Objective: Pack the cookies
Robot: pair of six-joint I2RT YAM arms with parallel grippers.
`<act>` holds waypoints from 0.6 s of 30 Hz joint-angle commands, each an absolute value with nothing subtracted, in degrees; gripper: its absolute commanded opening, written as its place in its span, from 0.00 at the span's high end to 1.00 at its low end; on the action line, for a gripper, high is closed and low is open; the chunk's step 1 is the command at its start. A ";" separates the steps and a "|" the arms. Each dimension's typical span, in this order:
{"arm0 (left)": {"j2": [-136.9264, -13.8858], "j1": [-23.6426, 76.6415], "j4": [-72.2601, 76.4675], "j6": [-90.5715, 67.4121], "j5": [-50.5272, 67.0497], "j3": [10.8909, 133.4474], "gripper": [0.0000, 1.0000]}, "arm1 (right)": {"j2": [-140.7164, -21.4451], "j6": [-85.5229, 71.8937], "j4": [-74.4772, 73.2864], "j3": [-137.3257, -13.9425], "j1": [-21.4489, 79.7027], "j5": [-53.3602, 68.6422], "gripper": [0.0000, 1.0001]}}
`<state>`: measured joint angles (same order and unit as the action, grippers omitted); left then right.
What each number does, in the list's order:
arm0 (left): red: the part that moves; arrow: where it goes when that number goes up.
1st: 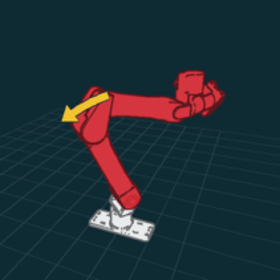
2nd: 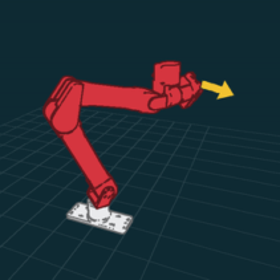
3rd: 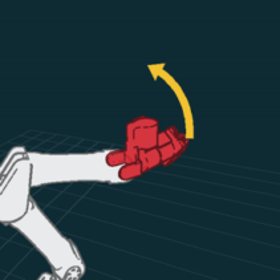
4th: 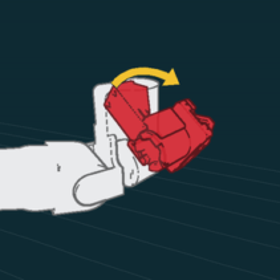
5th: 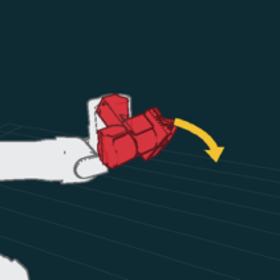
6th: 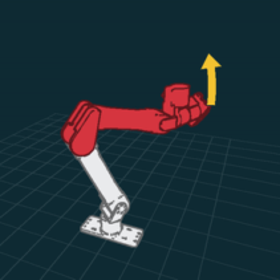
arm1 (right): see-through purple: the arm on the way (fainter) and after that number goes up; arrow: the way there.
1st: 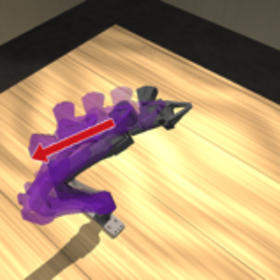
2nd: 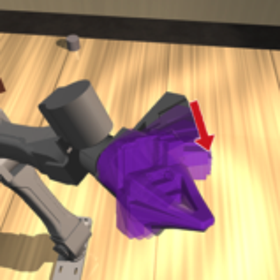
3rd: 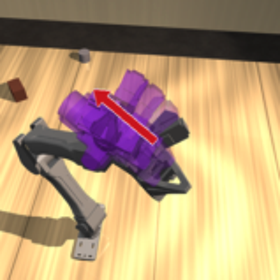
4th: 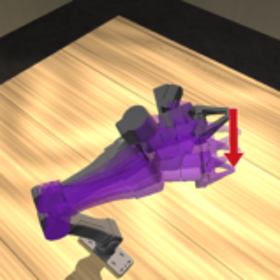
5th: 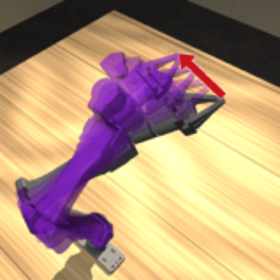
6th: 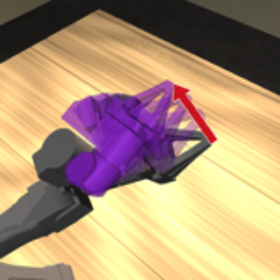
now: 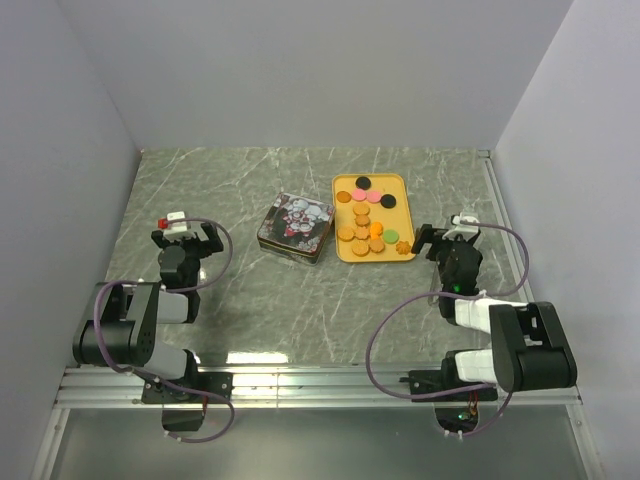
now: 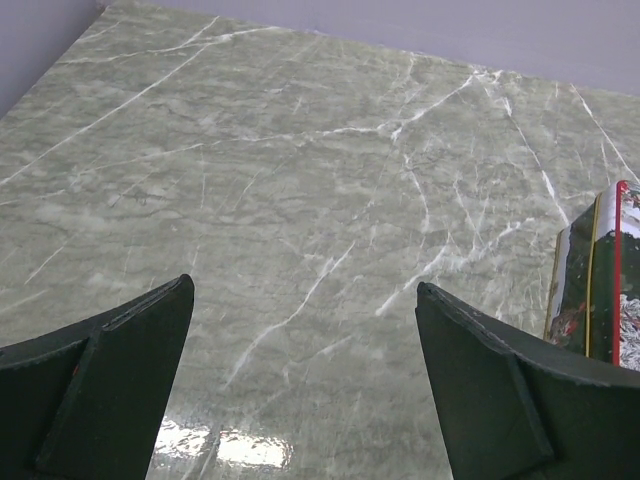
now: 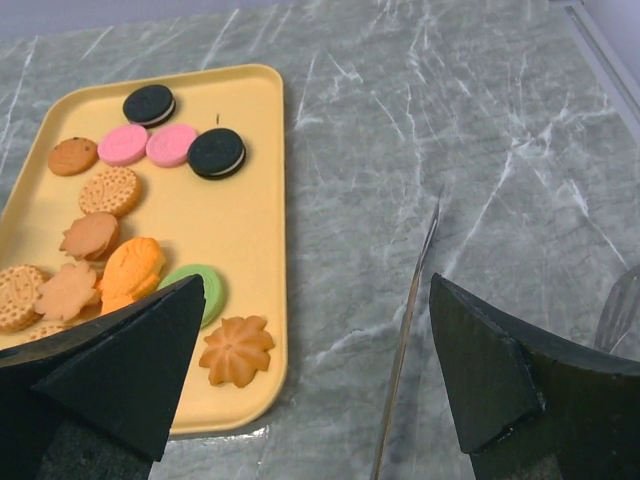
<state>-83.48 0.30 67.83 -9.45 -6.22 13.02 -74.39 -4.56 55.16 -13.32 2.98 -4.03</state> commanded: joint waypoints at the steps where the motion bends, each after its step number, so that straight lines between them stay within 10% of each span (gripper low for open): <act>1: -83.67 0.18 68.99 -8.61 -5.01 14.41 0.01 | -74.97 -3.69 64.67 -12.48 2.28 -2.29 0.00; 18: -83.67 0.18 68.73 -8.61 -4.83 14.50 0.01 | -74.27 -3.69 63.54 -12.48 2.20 -2.99 0.00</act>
<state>-83.48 0.30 67.79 -9.08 -5.85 13.10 -75.20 -4.56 60.01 -12.73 2.46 -2.48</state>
